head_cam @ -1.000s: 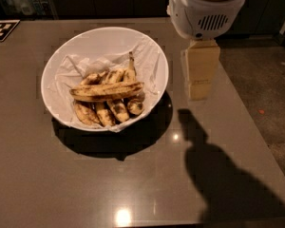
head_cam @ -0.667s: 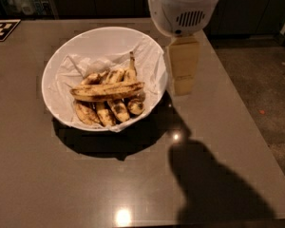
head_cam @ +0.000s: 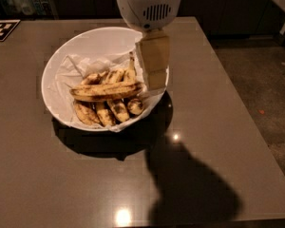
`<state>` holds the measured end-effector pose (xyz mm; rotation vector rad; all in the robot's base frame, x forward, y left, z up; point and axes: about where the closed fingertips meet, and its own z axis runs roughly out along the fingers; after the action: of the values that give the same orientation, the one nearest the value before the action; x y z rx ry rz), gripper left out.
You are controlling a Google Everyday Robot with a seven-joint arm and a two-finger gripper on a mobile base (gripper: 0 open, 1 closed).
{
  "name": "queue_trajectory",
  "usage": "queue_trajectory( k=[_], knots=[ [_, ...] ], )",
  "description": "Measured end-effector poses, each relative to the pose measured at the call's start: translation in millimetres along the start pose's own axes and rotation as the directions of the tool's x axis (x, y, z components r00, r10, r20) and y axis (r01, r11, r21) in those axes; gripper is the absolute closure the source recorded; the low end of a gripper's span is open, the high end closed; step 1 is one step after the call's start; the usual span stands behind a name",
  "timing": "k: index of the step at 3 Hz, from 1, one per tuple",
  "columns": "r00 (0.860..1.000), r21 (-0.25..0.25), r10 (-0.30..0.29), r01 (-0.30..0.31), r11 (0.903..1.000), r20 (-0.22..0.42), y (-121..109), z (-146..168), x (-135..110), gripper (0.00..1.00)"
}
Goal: Pick banana from white bowl
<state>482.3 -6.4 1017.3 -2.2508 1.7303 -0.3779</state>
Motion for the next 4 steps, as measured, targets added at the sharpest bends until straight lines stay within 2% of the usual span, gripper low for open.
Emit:
queue_trajectory(
  k=[1,2,4],
  knots=[
    [0.999,-0.022,-0.043,0.043,0.9988,0.019,-4.4,8.4,-17.0,0.14],
    [0.995,-0.056,-0.087,0.090,0.9944,0.045,-7.2,21.6,-34.1,0.18],
    [0.989,-0.151,-0.129,0.140,0.9786,0.078,-8.2,65.8,-49.0,0.27]
  ],
)
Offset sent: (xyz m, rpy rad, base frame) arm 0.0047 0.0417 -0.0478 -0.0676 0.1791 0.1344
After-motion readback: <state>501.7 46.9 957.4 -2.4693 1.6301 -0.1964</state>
